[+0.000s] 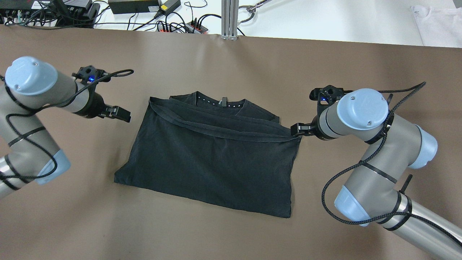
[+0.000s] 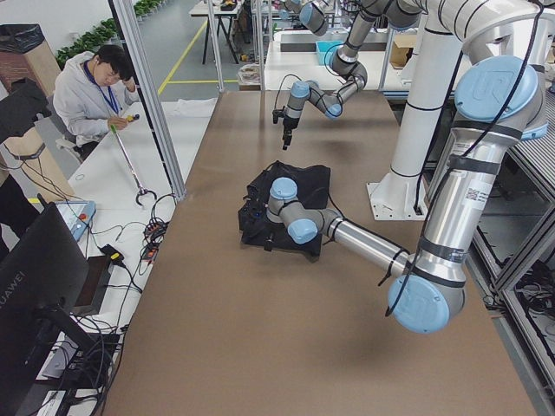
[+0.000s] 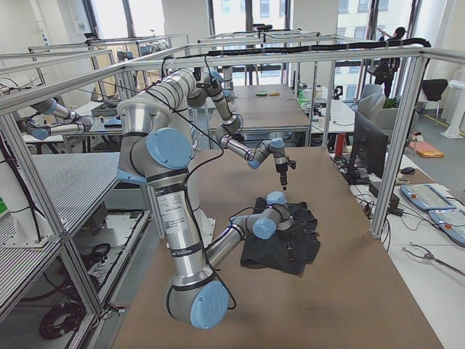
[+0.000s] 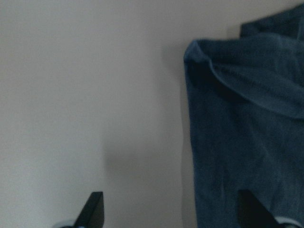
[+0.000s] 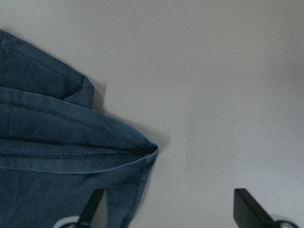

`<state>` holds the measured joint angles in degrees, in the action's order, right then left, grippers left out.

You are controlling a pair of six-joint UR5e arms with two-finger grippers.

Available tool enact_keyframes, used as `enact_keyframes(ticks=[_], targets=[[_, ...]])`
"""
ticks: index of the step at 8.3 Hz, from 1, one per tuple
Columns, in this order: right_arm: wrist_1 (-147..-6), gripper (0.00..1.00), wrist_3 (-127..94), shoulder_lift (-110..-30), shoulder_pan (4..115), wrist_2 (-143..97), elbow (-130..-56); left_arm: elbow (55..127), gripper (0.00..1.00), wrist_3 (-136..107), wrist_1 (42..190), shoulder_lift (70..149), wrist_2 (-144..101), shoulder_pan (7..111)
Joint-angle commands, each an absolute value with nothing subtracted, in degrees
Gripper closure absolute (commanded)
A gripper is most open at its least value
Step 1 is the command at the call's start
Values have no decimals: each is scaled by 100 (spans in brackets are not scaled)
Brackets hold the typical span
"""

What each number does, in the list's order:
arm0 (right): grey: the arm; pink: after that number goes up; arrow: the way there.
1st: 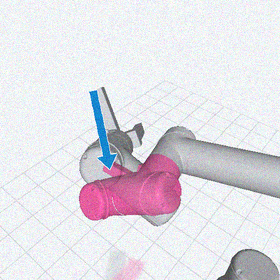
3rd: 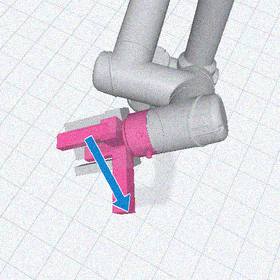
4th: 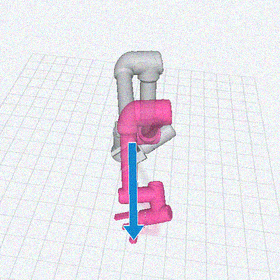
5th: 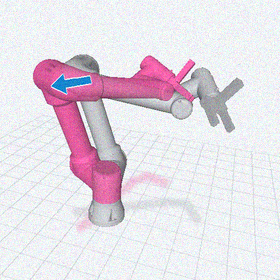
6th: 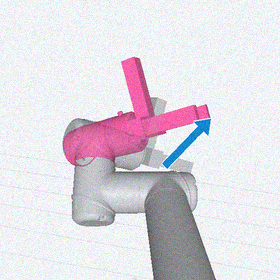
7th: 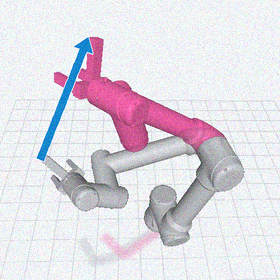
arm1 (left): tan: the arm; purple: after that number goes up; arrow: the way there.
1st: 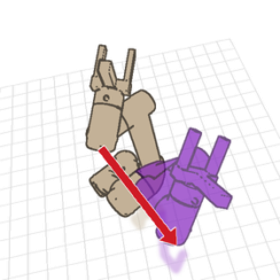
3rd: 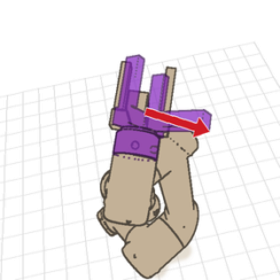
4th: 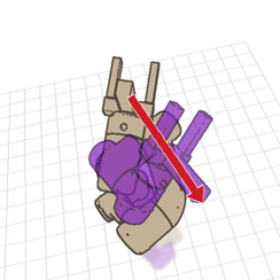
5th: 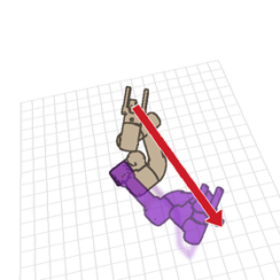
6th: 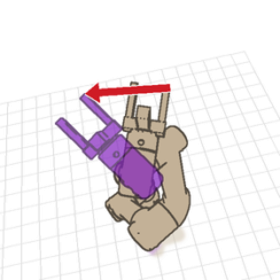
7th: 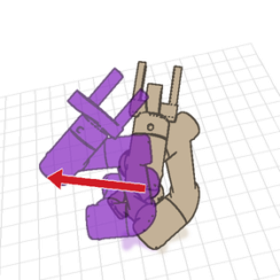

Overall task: Fold clothes
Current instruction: 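Move the left gripper to the folded shirt's near corner and grasp it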

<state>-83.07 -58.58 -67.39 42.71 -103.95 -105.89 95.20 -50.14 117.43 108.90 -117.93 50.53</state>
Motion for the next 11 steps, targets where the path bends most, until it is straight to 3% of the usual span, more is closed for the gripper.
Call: enact_keyframes(ticks=[1,4,5,6,7,11], targets=[[-8306,6,-5889,-6741,4166,-10380,-10635,9992,0,-5315,12847,9837,-11795,4458],[-8306,6,-5906,-6741,4166,-10362,-10635,9967,1,-5967,13192,9844,-11402,3579],[-8306,6,-5906,-6741,4166,-10354,-10626,9941,14,-5968,13201,9861,-11365,3551],[-8306,6,-5906,-6741,4166,-10354,-10626,9906,35,-5959,13201,9870,-11364,3551],[-8306,6,-5906,-6741,4157,-10345,-10626,9888,44,-5950,13201,9870,-11364,3533],[-8306,6,-5906,-6741,4157,-10345,-10626,9861,39,-5907,13201,9826,-11356,3542]])
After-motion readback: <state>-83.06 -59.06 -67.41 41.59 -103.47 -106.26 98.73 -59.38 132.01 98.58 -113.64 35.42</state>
